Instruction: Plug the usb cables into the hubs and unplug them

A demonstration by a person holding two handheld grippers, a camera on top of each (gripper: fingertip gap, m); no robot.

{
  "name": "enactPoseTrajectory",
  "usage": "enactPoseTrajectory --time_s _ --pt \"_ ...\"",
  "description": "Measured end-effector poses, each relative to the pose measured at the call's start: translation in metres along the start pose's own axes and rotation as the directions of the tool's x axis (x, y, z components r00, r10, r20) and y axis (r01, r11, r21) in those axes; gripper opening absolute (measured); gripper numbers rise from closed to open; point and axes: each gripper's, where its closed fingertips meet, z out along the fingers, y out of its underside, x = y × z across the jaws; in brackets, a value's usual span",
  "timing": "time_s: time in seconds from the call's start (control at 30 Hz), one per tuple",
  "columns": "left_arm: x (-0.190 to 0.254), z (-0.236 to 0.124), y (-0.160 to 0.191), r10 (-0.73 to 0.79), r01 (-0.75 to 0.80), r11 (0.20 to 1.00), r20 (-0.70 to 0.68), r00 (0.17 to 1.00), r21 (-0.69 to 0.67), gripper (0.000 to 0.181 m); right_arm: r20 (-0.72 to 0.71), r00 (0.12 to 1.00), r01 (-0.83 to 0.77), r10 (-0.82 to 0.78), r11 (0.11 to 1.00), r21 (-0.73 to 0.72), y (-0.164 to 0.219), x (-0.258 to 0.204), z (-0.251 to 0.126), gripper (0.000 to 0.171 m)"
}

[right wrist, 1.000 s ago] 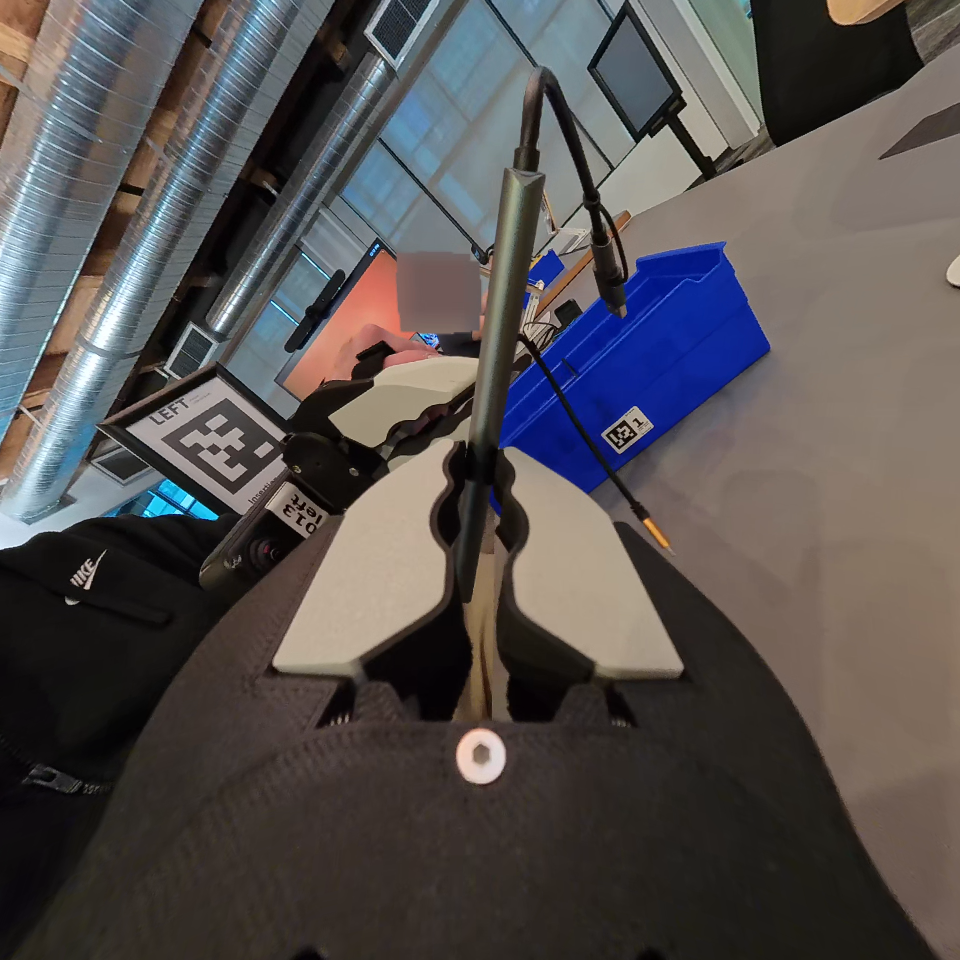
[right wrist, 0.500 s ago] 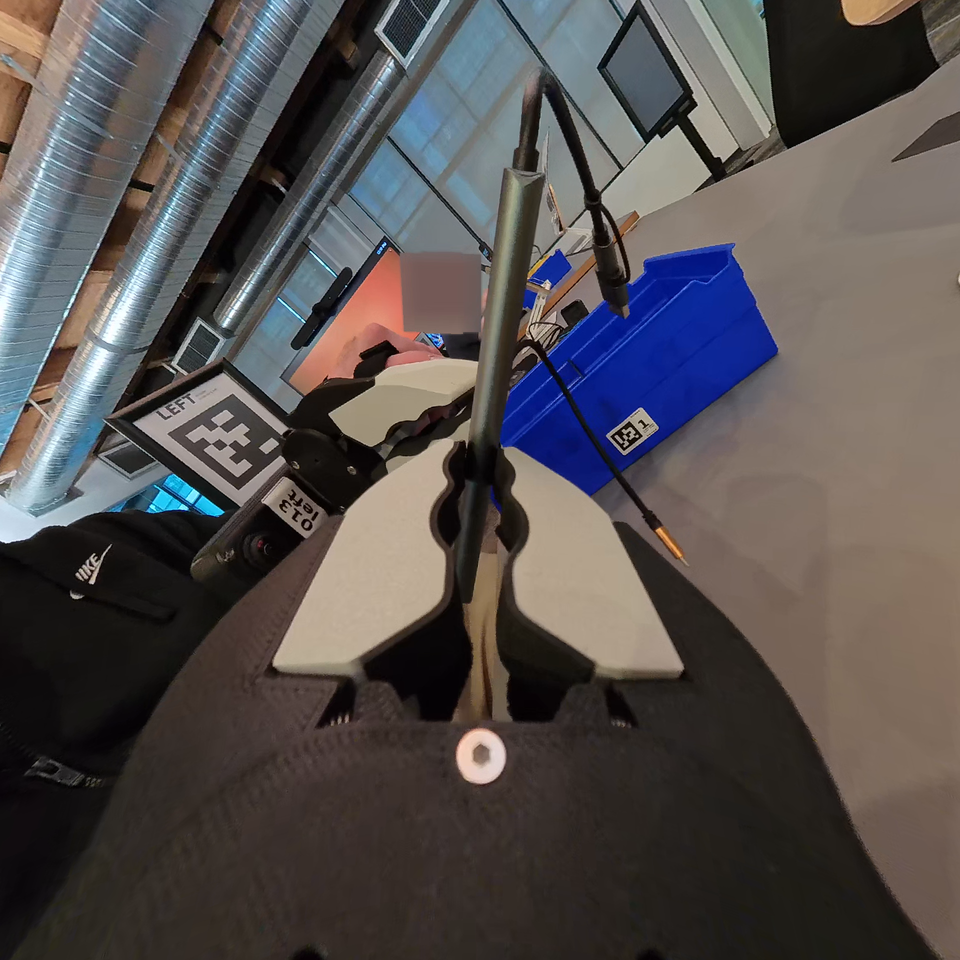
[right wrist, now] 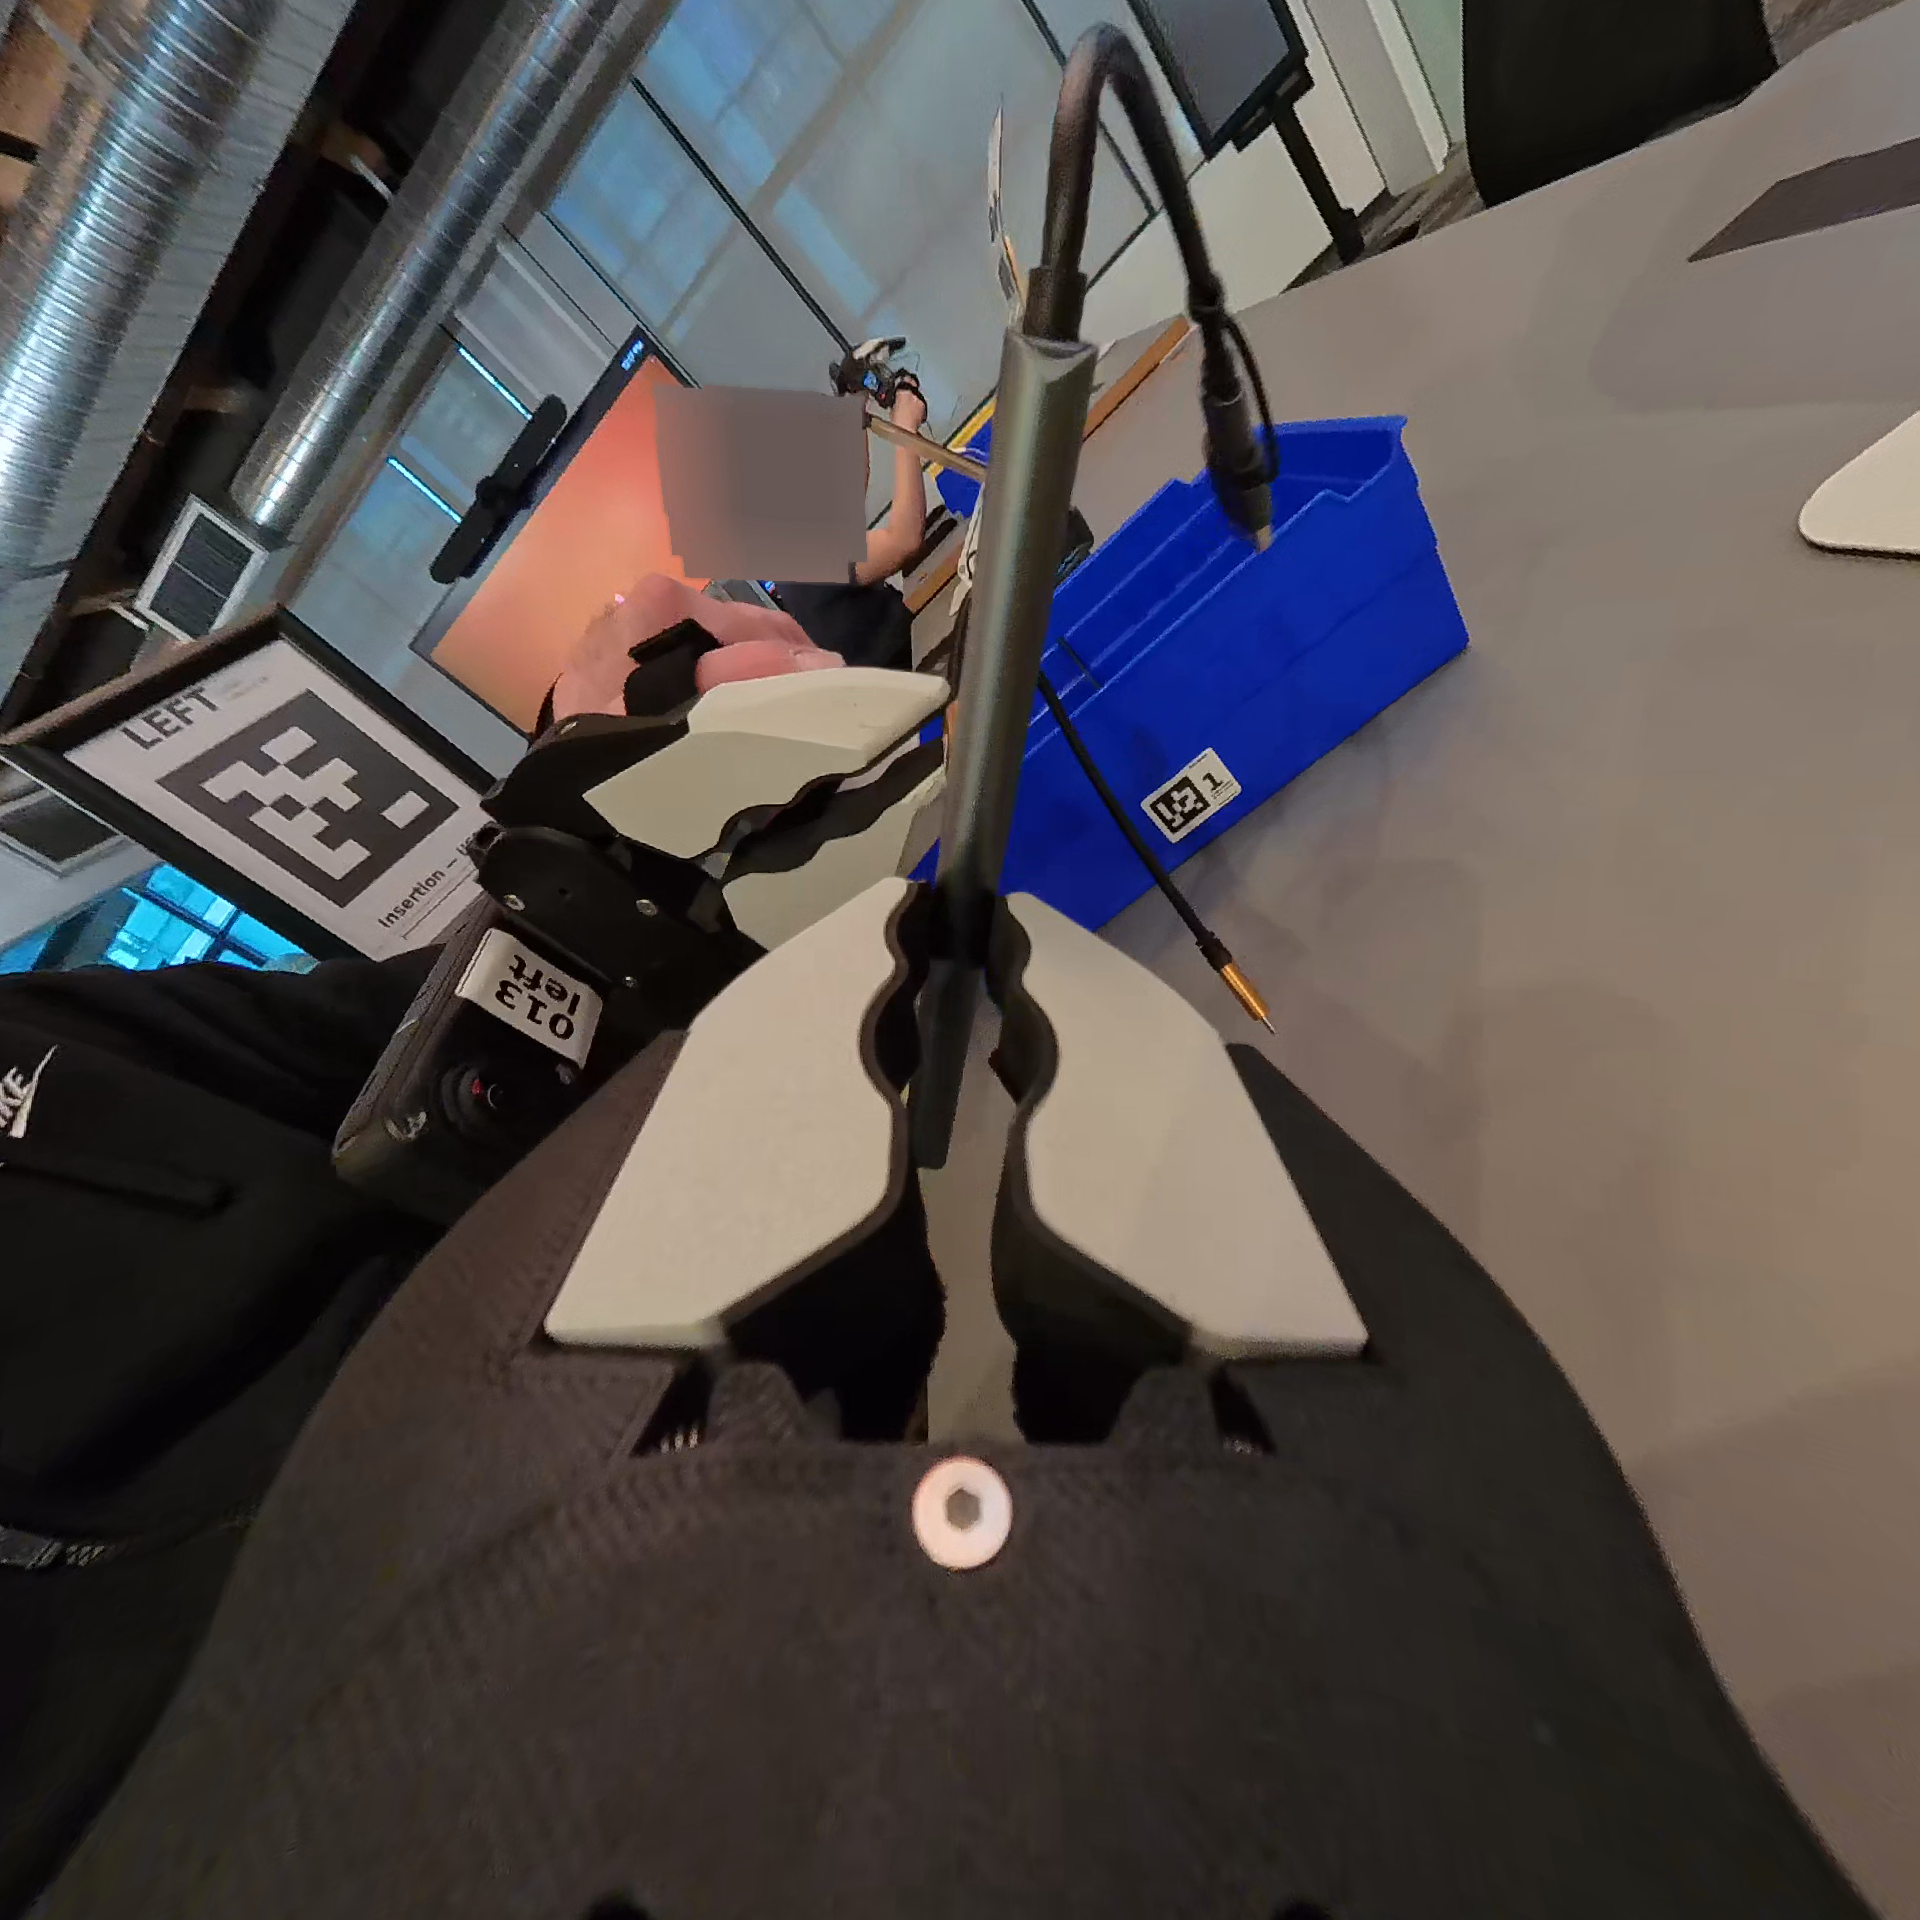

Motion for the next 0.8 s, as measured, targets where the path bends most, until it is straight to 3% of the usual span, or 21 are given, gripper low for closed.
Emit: enactPoseTrajectory --time_s 0.23,0.5,0.6,0.67,0.8 --pt "0.001 -0.001 0.004 -0.037 0.039 0.999 -0.051 0.998 0.035 0.006 0.039 0.999 0.010 -0.010 1.000 0.008 -0.002 -0.007 0.002 0.010" --pt "0.012 -0.009 0.004 -0.200 0.217 0.976 -0.284 0.938 0.028 0.007 0.021 0.995 0.098 -0.099 0.994 0.043 -0.011 -0.013 -0.006 0.010" --pt "0.034 -0.010 0.001 -0.304 0.322 0.946 -0.430 0.850 -0.034 0.007 0.010 0.992 0.128 -0.128 0.991 0.051 -0.014 -0.014 -0.007 0.010" --pt "0.048 -0.014 -0.009 -0.431 0.476 0.877 -0.553 0.713 -0.069 0.007 0.002 0.989 0.145 -0.146 0.989 0.041 -0.013 -0.014 -0.008 0.010" --pt "0.045 -0.016 -0.028 -0.653 0.795 0.582 -0.681 0.331 -0.172 0.006 -0.029 0.987 0.160 -0.159 0.986 0.052 -0.015 -0.011 -0.011 0.010"
